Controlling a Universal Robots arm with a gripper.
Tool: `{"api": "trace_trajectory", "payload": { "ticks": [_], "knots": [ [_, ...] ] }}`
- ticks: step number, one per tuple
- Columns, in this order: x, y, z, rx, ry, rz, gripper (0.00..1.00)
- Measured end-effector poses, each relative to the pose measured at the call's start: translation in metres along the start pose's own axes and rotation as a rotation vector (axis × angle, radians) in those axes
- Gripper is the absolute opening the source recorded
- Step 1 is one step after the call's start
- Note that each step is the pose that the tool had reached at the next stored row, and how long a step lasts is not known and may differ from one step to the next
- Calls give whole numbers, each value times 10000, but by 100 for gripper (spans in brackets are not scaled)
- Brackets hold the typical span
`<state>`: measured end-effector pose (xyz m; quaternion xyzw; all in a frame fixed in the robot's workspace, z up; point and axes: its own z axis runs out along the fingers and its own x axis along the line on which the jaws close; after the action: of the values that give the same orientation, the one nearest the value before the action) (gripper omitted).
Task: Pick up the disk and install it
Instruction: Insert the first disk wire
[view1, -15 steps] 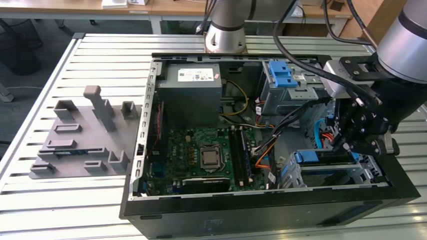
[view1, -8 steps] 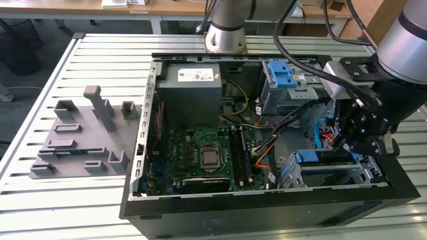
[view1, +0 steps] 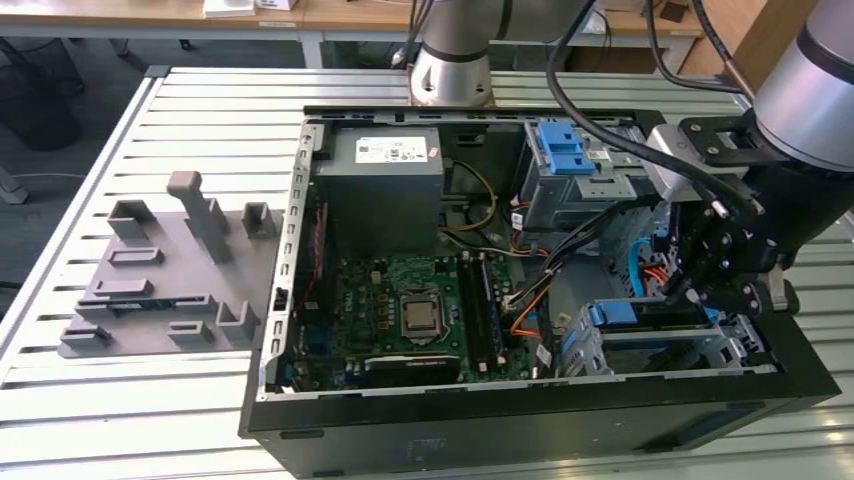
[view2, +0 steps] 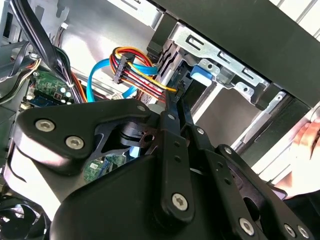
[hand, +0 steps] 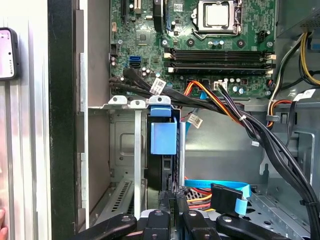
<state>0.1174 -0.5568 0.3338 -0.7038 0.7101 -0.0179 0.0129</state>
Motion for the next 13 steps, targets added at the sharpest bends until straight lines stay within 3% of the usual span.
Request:
{"api": "trace_trajectory", "payload": {
  "ticks": [4,13],
  "knots": [
    [-1,0,3,1,-37,-6,16],
    [0,0,13,2,-37,-8,16]
  ]
}}
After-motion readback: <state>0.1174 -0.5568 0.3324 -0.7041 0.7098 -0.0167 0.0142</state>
